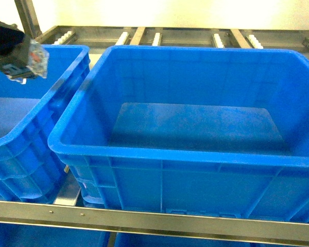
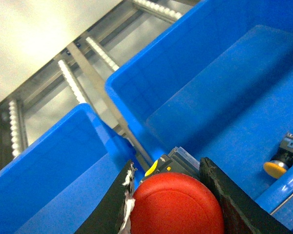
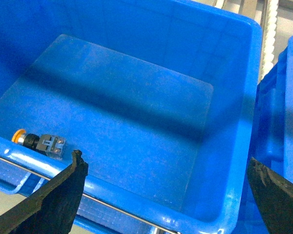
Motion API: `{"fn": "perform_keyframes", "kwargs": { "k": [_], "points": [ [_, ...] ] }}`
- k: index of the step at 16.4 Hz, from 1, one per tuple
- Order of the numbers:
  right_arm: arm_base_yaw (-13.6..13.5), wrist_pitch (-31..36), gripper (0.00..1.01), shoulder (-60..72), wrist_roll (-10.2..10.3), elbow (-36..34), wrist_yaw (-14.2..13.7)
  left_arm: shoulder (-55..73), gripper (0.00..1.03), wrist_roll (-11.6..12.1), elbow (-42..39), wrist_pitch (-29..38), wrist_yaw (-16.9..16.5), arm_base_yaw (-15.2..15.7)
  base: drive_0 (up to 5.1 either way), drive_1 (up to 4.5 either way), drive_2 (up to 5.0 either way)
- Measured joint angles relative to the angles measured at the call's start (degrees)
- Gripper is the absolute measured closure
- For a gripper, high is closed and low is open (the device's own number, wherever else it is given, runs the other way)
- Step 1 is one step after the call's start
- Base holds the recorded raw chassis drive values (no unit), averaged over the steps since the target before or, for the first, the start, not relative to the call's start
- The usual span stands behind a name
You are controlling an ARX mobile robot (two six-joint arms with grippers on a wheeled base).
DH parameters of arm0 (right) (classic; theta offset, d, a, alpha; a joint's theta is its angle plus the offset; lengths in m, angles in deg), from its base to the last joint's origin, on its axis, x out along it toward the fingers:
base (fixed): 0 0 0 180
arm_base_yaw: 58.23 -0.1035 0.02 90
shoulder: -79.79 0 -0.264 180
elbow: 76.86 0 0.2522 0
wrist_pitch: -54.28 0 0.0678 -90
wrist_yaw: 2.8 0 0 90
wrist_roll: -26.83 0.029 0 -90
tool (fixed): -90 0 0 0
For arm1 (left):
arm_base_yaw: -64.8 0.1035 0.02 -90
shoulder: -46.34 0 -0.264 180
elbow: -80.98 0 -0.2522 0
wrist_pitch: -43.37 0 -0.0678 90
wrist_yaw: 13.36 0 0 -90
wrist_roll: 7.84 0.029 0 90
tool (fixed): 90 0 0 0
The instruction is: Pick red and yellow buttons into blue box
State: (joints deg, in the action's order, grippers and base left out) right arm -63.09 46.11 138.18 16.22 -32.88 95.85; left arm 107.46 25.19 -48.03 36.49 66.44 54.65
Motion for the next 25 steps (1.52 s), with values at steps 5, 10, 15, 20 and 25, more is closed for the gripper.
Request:
{"fn": "perform_keyframes", "kwargs": {
  "k": [5,10,15,20,25],
  "points": [
    [0.0,0.02,0.03,0.0,-0.02,0.0,0.02,13.33,0.7,-3.08,5.7,1.75,0.15,-4.76,0.0,0.0,0.0],
    [0.0,0.0,0.03,0.0,-0.02,0.0,0.02,27.71,0.7,-4.28,15.39,1.53,0.37,-7.98,0.0,0.0,0.0],
    [0.0,0.0,0.03,0.0,-0.02,0.0,0.02,34.42,0.7,-4.68,20.61,1.14,0.35,-9.01,0.0,0.0,0.0],
    [0.0,0.0,0.03,0.0,-0.02,0.0,0.02,34.99,0.03,-4.68,20.63,0.92,-0.57,-8.87,0.0,0.0,0.0],
    [0.0,0.0,0.03,0.0,-0.02,0.0,0.02,34.99,0.05,-4.7,20.63,0.9,-0.59,-8.87,0.0,0.0,0.0]
  ]
}}
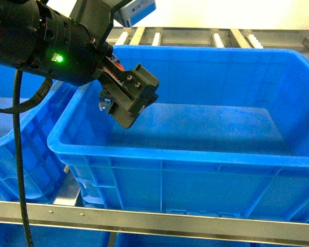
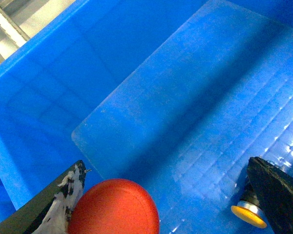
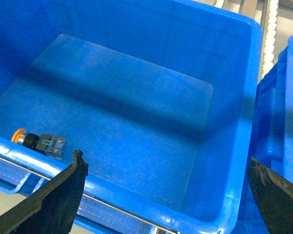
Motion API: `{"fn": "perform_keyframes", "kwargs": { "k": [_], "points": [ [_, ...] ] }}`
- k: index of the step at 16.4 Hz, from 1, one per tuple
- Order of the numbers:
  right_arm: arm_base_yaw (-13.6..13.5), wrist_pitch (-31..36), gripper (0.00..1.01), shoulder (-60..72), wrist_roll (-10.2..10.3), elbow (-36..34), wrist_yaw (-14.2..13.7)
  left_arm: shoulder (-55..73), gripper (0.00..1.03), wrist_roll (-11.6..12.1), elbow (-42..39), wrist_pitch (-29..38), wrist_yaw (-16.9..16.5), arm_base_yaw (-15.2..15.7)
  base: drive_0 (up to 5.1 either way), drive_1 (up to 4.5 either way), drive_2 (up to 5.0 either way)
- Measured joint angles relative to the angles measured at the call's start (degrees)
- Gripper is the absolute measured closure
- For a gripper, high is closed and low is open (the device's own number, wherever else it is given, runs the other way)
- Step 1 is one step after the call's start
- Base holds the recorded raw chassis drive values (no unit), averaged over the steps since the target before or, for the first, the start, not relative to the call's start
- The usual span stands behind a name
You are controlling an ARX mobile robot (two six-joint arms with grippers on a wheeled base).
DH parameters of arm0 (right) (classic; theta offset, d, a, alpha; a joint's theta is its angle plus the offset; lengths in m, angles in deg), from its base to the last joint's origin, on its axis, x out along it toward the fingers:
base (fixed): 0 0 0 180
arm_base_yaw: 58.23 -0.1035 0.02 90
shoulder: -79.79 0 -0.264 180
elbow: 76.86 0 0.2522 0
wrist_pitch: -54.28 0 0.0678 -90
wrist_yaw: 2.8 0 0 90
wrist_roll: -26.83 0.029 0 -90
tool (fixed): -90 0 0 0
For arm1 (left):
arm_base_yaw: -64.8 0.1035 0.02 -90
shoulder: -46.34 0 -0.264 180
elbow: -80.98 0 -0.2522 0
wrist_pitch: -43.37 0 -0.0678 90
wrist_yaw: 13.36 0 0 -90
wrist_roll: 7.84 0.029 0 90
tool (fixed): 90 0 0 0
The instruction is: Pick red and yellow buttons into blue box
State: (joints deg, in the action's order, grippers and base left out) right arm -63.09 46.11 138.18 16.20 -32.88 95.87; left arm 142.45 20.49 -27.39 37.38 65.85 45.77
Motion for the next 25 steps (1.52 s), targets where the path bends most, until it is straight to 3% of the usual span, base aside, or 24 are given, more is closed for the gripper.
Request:
{"fn": "perform_keyframes", "kwargs": {
  "k": [15,17,20,23,24,25],
  "points": [
    [0.0,0.0,0.03,0.0,0.0,0.0,0.0,0.0,0.05,0.15,-0.02,0.52,0.26,0.0,0.0,0.0,0.0],
    [0.0,0.0,0.03,0.0,0.0,0.0,0.0,-2.49,0.05,2.19,-3.32,5.22,2.86,0.94,0.0,0.0,0.0],
    [0.0,0.0,0.03,0.0,0.0,0.0,0.0,-10.23,0.05,5.35,-10.08,5.49,3.52,3.28,0.0,0.0,0.0],
    [0.0,0.0,0.03,0.0,0.0,0.0,0.0,-18.73,0.05,6.71,-15.65,3.69,2.67,3.19,0.0,0.0,0.0],
    [0.0,0.02,0.03,0.0,0.0,0.0,0.0,-35.21,0.05,8.68,-19.91,-2.21,1.27,2.93,0.0,0.0,0.0],
    [0.0,0.0,0.03,0.0,0.0,0.0,0.0,-36.83,0.05,9.46,-20.46,-2.47,1.14,3.8,0.0,0.0,0.0]
  ]
}}
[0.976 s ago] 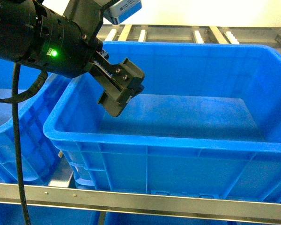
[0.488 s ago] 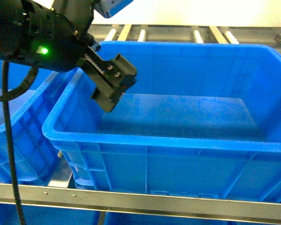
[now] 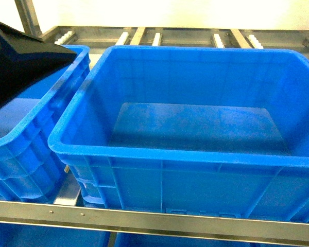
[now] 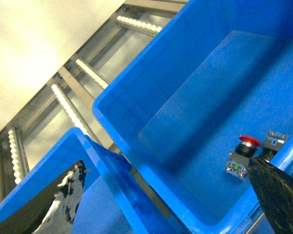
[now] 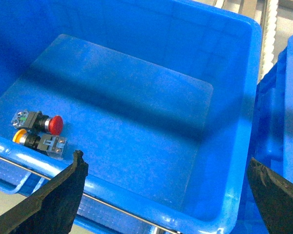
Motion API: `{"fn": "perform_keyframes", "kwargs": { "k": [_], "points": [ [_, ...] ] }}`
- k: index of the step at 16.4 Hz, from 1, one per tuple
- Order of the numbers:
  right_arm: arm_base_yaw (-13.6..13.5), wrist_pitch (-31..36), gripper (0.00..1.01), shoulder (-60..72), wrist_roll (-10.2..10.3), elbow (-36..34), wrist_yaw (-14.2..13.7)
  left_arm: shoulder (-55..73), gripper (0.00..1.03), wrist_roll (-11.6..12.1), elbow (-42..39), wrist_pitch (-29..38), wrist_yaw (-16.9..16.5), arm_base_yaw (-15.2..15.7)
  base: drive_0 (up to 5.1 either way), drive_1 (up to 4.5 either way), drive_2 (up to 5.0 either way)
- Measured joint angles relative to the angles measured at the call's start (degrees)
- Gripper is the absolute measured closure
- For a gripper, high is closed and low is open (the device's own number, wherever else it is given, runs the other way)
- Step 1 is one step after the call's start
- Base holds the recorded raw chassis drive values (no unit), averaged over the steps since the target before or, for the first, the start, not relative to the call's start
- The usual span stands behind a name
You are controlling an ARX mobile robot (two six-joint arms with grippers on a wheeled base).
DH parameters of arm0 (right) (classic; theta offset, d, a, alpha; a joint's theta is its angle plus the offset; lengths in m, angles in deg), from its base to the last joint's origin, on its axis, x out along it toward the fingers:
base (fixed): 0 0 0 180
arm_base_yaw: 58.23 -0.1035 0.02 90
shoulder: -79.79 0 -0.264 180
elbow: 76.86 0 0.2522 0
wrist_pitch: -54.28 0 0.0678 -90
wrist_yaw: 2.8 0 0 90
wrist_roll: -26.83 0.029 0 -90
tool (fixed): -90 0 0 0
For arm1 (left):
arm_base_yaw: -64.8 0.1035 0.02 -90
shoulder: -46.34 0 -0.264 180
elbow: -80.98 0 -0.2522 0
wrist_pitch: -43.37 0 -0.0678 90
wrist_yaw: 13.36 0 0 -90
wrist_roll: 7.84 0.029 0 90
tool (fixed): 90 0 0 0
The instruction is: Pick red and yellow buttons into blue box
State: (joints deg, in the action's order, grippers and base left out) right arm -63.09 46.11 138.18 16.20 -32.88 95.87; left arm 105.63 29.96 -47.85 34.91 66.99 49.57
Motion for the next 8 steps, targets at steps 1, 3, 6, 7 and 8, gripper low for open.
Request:
{"fn": "perform_keyframes", "kwargs": {
  "k": [1,3,6,7,8],
  "points": [
    [0.0,0.0,0.03,0.0,0.0,0.0,0.0,-0.7,0.05,0.37,-0.79,0.26,0.13,1.2,0.0,0.0,0.0],
    [0.0,0.02,0.03,0.0,0.0,0.0,0.0,-1.88,0.05,1.18,-2.6,-0.07,0.83,2.6,0.0,0.0,0.0],
    [0.0,-0.02,0.03,0.0,0.0,0.0,0.0,-3.32,0.05,1.33,-3.26,0.26,1.7,2.56,0.0,0.0,0.0],
    [0.0,0.02,0.03,0.0,0.0,0.0,0.0,-3.32,0.05,1.33,-3.26,0.26,1.7,2.56,0.0,0.0,0.0],
    [0.0,0.0,0.03,0.0,0.0,0.0,0.0,-3.32,0.05,1.33,-3.26,0.26,1.7,2.56,0.0,0.0,0.0]
  ]
}}
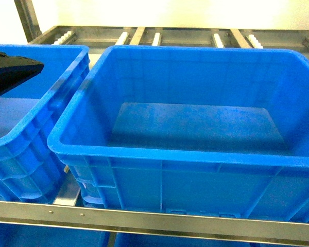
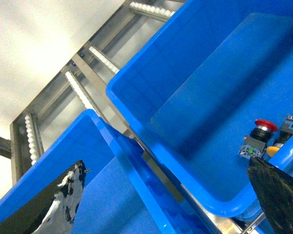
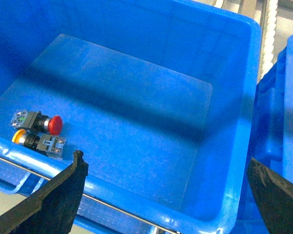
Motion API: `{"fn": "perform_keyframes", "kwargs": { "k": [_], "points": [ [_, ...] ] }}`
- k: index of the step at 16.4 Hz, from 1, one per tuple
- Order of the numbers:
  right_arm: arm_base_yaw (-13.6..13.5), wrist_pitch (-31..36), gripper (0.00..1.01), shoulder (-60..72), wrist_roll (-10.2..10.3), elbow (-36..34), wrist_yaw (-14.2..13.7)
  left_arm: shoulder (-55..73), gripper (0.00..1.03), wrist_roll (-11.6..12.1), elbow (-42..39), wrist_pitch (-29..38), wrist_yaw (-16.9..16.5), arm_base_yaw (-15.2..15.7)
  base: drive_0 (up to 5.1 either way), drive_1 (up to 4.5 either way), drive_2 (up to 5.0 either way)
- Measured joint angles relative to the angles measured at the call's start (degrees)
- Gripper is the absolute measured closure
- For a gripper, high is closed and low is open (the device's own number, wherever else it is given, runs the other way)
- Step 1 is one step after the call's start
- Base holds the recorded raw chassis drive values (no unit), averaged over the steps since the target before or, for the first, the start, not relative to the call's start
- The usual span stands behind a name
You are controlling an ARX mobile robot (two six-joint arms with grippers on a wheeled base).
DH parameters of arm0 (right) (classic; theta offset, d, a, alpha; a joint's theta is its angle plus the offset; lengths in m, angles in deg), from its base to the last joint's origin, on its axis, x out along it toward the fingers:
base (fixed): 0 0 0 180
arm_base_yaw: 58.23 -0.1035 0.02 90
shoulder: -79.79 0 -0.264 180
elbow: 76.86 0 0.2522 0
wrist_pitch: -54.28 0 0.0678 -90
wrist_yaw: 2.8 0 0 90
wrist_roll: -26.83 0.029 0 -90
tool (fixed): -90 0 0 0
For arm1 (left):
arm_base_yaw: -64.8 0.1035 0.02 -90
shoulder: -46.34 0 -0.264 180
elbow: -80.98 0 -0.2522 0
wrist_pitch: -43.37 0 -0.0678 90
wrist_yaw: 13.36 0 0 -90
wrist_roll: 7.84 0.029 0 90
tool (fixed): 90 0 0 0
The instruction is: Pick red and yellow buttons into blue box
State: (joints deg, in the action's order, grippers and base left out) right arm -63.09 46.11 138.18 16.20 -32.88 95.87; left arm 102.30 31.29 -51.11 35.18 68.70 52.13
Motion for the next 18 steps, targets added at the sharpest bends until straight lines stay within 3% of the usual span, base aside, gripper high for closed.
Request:
{"fn": "perform_keyframes", "kwargs": {
  "k": [1,2,3,4,5,6,8,9,11,13,14,15,18],
  "points": [
    [0.0,0.0,0.03,0.0,0.0,0.0,0.0,0.0,0.05,0.0,0.0,0.0,0.0,0.0,0.0,0.0,0.0],
    [-0.55,5.88,0.06,0.37,0.7,-1.4,-2.08,0.0,0.05,-0.11,-0.02,0.37,0.31,-0.02,0.0,0.0,0.0],
    [-1.42,15.67,0.13,0.37,2.89,-4.59,-7.34,0.0,0.1,-3.5,-2.58,8.94,5.62,-1.57,0.0,0.0,0.0],
    [-1.4,26.01,0.26,-1.36,6.25,-10.54,-12.24,-1.95,0.23,-12.24,-7.91,18.71,14.8,-1.64,0.0,0.0,0.0],
    [-0.22,31.43,0.38,-3.28,8.0,-14.88,-13.44,-4.07,0.34,-21.55,-12.41,23.1,19.04,-0.17,0.0,0.0,0.0],
    [0.44,32.81,0.48,-4.92,8.85,-16.2,-13.64,-5.9,0.45,-28.65,-15.21,24.87,19.47,1.73,0.0,0.0,0.0],
    [0.79,33.03,0.64,-8.13,9.57,-17.84,-12.41,-8.83,0.61,-34.53,-18.05,25.68,17.81,2.82,0.0,0.0,0.0],
    [4.26,32.11,0.79,-10.45,9.62,-19.98,-8.76,-11.17,0.76,-36.63,-20.61,25.62,16.33,4.04,0.0,0.0,0.0],
    [5.16,30.25,0.99,-14.58,9.86,-23.04,-8.72,-14.8,1.01,-38.07,-24.02,24.9,14.73,6.1,0.0,0.0,0.0],
    [4.87,28.39,0.99,-18.69,9.99,-24.55,-8.66,-18.51,1.01,-38.75,-26.29,23.96,13.31,7.34,0.0,0.0,0.0],
    [4.87,27.21,0.99,-20.52,10.01,-25.29,-8.66,-20.24,1.01,-38.75,-27.26,22.84,9.51,10.45,0.0,0.0,0.0],
    [4.87,26.16,0.99,-22.01,10.01,-26.01,-8.66,-21.79,1.01,-38.8,-28.22,22.08,8.79,12.76,0.0,0.0,0.0],
    [4.87,22.03,0.99,-27.93,10.01,-27.52,-8.68,-26.86,1.01,-38.88,-30.23,19.28,7.93,12.5,0.0,0.0,0.0]
  ]
}}
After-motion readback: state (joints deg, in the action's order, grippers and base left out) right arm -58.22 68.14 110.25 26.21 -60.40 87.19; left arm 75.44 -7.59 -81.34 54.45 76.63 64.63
